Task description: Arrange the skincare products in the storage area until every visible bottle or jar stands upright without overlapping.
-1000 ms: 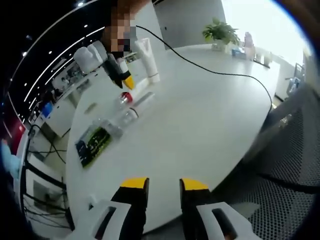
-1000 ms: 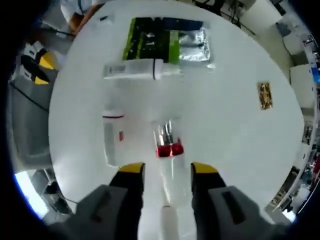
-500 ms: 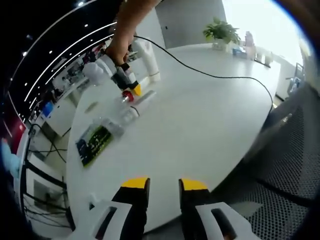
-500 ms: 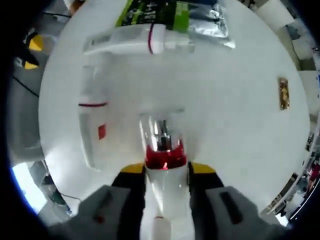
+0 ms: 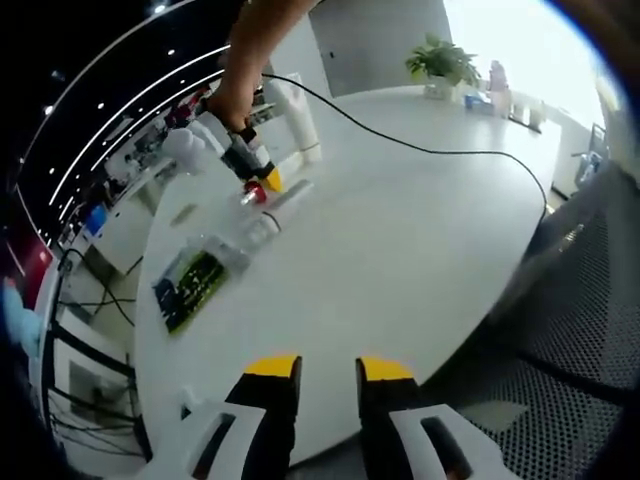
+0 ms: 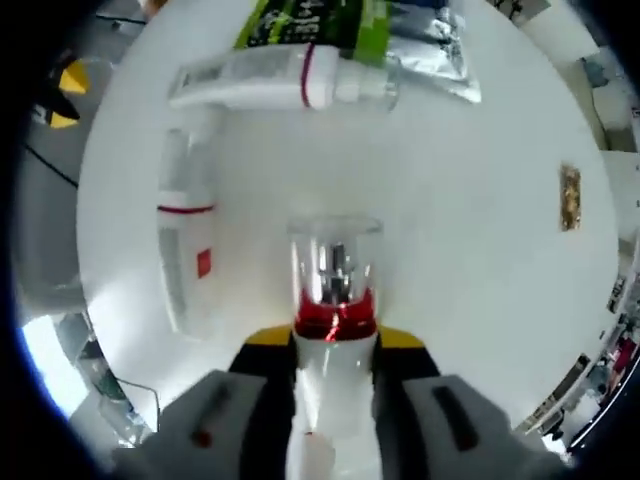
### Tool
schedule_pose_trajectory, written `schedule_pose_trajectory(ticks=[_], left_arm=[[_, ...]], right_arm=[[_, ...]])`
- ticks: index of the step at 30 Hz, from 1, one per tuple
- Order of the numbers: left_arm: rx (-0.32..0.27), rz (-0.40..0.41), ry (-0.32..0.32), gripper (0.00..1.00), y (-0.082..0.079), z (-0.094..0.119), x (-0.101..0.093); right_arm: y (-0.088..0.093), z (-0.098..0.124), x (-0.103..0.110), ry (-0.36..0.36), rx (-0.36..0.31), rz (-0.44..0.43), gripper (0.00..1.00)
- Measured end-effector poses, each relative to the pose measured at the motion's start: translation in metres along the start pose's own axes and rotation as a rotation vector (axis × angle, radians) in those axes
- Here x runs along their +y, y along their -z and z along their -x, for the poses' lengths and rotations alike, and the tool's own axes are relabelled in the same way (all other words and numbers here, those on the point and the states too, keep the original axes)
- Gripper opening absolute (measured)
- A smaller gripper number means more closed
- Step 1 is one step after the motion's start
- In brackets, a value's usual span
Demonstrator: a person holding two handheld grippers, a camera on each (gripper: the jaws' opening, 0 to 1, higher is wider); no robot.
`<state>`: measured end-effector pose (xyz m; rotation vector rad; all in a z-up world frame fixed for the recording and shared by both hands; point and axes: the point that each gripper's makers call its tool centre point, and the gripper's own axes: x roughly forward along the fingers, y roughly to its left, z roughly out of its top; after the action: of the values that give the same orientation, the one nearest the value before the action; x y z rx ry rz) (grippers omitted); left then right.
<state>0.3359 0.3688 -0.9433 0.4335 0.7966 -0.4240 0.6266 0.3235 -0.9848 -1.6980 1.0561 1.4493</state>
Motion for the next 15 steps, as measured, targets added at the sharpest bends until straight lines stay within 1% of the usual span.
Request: schedule_pose_trajectory(ticks=[2, 5, 8, 9, 12, 15], left_arm=[[0.000, -0.002, 0.002, 0.23, 0.000, 0.000, 0.000], [-0.001, -0.006, 0.006, 0.23, 0.000, 0.000, -0.002], [-0.004, -0.003, 0.002, 0.23, -0.001, 0.000, -0.001], [-0.003, -0.003, 0.001, 0.23, 0.000, 0.000, 0.000], [-0.004, -0.003, -0.002, 0.23, -0.001, 0.000, 0.000], [-0.006, -0.004, -0.002, 0.23, -0.001, 0.000, 0.000]], right_arm=[[-0.004, 0.004, 0.002, 0.003, -0.013, -0.006, 0.27], [-0.010, 0.005, -0.003, 0.024, -0.054, -0.017, 0.27], [-0.015, 0.013, -0.004, 0.033, -0.099, -0.060, 0.27], [-0.018, 0.016, -0.004, 0.036, -0.119, -0.086, 0.27], [-0.023, 0.023, -0.004, 0.057, -0.158, -0.121, 0.27], [-0.028, 0.033, 0.001, 0.072, -0.200, -0.155, 0.26]])
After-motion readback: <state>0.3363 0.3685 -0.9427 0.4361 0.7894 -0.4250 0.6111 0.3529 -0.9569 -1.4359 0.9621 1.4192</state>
